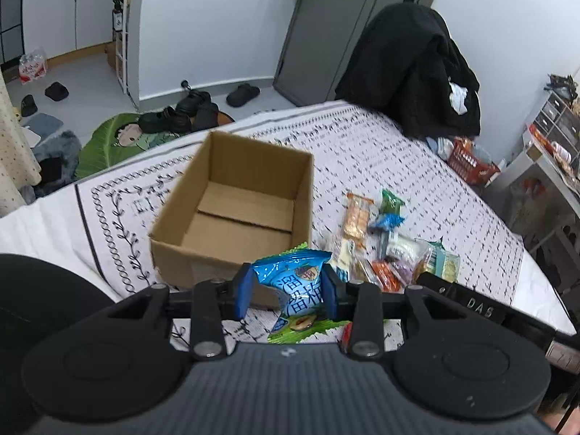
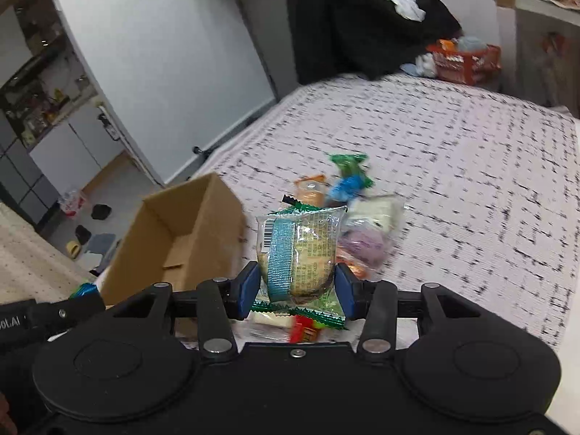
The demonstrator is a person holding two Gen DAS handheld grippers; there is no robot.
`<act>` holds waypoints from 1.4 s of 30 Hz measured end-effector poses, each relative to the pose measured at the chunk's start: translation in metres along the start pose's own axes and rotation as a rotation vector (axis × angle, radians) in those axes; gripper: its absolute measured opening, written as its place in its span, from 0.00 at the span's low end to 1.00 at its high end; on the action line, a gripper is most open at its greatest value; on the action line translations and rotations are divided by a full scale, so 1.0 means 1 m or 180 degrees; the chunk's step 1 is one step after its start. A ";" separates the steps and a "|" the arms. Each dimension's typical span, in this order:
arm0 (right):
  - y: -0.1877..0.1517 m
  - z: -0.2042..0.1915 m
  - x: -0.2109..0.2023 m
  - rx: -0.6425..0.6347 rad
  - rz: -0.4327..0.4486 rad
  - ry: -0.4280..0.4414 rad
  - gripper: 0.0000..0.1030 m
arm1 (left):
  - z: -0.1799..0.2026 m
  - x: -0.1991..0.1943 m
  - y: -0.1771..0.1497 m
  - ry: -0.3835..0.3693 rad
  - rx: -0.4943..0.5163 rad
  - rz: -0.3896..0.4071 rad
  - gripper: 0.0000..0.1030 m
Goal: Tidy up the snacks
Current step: 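Carry the blue candy and cookie pack into the cardboard box and release both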
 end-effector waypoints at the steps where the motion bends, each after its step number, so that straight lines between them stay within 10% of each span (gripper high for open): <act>1: -0.001 -0.005 -0.001 -0.0025 0.0022 0.0025 0.43 | -0.002 -0.004 0.002 0.0005 -0.0005 0.0036 0.37; 42: 0.003 -0.111 0.033 0.0024 0.0227 0.0712 0.43 | -0.090 0.024 0.049 0.0099 -0.0174 0.0237 0.37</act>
Point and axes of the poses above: each gripper's, at about its wrist camera, not at the fingertips, and x roughly the way its jaws point, z to its right, y to its top, the point moved 1 cm from there along x, roughly the way its jaws point, and after that the axes turned 11 degrees about -y, right-handed, at the moved point
